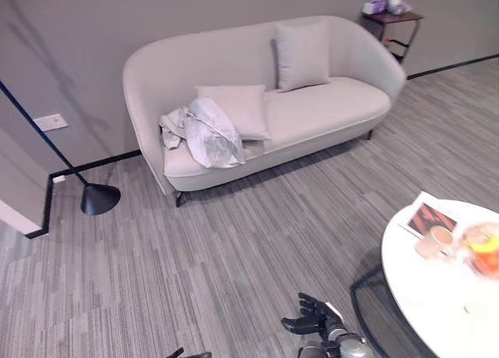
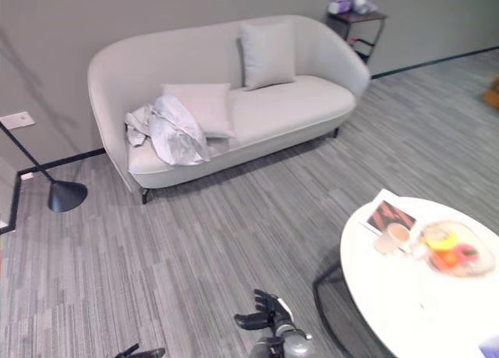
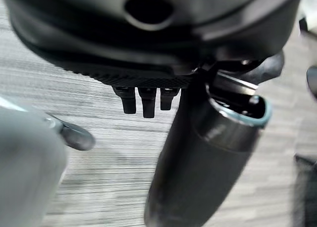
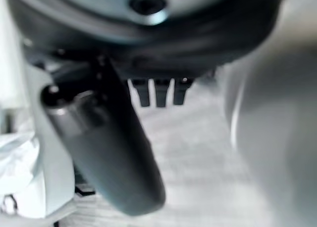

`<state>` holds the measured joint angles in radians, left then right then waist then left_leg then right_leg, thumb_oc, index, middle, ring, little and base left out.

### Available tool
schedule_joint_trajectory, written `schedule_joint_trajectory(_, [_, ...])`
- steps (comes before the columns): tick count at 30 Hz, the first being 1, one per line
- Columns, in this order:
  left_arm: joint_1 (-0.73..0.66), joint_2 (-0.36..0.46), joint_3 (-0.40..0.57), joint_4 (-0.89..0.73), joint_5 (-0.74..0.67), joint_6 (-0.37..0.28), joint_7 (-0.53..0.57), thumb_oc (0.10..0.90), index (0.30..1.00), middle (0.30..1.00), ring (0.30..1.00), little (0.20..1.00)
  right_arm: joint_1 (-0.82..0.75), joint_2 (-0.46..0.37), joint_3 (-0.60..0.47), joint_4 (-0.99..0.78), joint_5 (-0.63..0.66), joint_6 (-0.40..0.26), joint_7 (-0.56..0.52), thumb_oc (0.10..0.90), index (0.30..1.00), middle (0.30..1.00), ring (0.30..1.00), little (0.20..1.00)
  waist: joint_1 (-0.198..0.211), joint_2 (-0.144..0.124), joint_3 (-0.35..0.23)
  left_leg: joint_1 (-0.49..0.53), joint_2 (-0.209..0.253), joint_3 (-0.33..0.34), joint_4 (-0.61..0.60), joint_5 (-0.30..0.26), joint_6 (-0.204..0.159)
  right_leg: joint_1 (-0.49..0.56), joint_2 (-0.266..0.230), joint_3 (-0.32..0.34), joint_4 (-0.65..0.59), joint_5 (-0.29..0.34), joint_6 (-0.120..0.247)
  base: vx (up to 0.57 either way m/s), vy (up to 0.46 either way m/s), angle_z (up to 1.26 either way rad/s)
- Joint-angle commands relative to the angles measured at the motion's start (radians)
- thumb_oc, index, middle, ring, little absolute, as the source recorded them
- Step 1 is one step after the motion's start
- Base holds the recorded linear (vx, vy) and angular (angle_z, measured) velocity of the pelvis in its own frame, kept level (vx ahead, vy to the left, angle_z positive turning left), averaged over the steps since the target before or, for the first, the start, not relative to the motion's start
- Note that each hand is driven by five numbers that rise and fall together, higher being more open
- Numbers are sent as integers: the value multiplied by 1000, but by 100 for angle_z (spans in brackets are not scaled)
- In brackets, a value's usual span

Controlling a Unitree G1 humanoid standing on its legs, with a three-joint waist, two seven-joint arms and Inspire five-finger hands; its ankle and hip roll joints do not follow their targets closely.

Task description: Hang the clothes on the sofa on the clothes rack.

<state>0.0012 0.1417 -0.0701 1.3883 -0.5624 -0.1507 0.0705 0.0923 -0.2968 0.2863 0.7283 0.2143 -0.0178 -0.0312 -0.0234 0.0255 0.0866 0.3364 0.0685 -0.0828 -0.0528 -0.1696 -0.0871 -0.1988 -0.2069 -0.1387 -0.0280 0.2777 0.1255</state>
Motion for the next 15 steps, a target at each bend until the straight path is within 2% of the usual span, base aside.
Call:
schedule_joint_trajectory(1, [-41, -2, 41, -49, -13, -51, 0, 800, 900, 900, 900, 900, -110, -46, -12, -47, -129, -45, -51, 800, 900, 900, 900, 900, 8, -36, -28, -87, 104, 51, 86, 164, -28, 42, -9, -8, 16, -88, 59, 281, -358, 32])
schedule_joint_trajectory(2, [-41, -2, 41, -49, -13, -51, 0, 800, 900, 900, 900, 900, -111, -46, -12, -47, -129, -46, -51, 800, 900, 900, 900, 900, 4, -34, -29, -91, 107, 47, 89, 162, -29, 43, -8, -13, 15, -88, 58, 213, -317, 27])
schedule_joint_trajectory(4, [-49, -17, 27, -58, -41, -46, -5, 800, 900, 900, 900, 900, -127, -63, -1, -60, -141, -51, -60, 800, 900, 900, 900, 900, 20, -44, -23, -172, 130, 62, 230, 266, -45, 112, 11, -64, -21, -123, 22, 165, -216, 24])
schedule_joint_trajectory(5, [-49, -17, 27, -58, -41, -46, -6, 800, 900, 900, 900, 900, -127, -63, -1, -59, -141, -52, -60, 800, 900, 900, 900, 900, 17, -43, -22, -176, 132, 57, 234, 264, -46, 115, 12, -68, -23, -122, 21, 242, -354, 28])
schedule_joint_trajectory(6, [-57, -23, 1, -87, -37, -41, -9, 800, 900, 900, 900, 900, -140, -80, 20, -74, -171, -48, -73, 800, 900, 900, 900, 900, 35, -64, 1, -273, 160, 87, 420, 320, -40, 179, 27, -106, -49, -156, -15, 224, -351, 33])
schedule_joint_trajectory(7, [-57, -21, -23, -110, -13, -40, -12, 800, 900, 900, 900, 900, -152, -90, 31, -71, -200, -43, -86, 800, 900, 900, 900, 900, 38, -75, 5, -301, 175, 131, 446, 326, -26, 200, 30, -124, -59, -178, -24, 300, -427, 50])
schedule_joint_trajectory(9, [-56, -15, -50, -157, 12, -43, -11, 800, 900, 900, 900, 900, -173, -107, 40, -75, -251, -33, -104, 800, 900, 900, 900, 900, 55, -81, 21, -372, 172, 178, 487, 287, -16, 229, 30, -141, -59, -209, -28, 273, -184, 69])
schedule_joint_trajectory(10, [-52, -15, -35, -179, -34, -58, 9, 800, 900, 900, 900, 900, -202, -108, 45, -79, -257, -37, -127, 800, 900, 900, 900, 900, 80, -73, 31, -446, 115, 216, 366, 196, -7, 257, 24, -162, -59, -244, -16, 256, -62, 51])
schedule_joint_trajectory(11, [-52, -14, -35, -179, -34, -58, 9, 800, 900, 900, 900, 900, -202, -108, 44, -79, -256, -37, -127, 800, 900, 900, 900, 900, 79, -76, 29, -448, 111, 217, 360, 201, -5, 253, 21, -163, -59, -242, -15, 283, 7, 21])
schedule_joint_trajectory(12, [-46, -20, -31, -172, -44, -57, 15, 800, 900, 900, 900, 900, -208, -103, 47, -81, -253, -38, -132, 800, 900, 900, 900, 900, 88, -67, 25, -465, 110, 245, 262, 213, -12, 268, 24, -174, -59, -260, -8, 180, 77, 26])
schedule_joint_trajectory(13, [-40, -29, -27, -167, -56, -54, 19, 800, 900, 900, 900, 900, -213, -98, 50, -82, -255, -38, -139, 800, 900, 900, 900, 900, 99, -55, 20, -482, 109, 259, 168, 253, -19, 282, 29, -182, -59, -275, -7, 270, 118, 29])
schedule_joint_trajectory(15, [-32, -44, -18, -153, -86, -53, 33, 800, 900, 900, 900, 900, -234, -90, 65, -63, -282, -42, -169, 800, 900, 900, 900, 900, 127, -33, 17, -524, 114, 234, 25, 346, -33, 302, 50, -187, -59, -299, -6, 286, 141, 9])
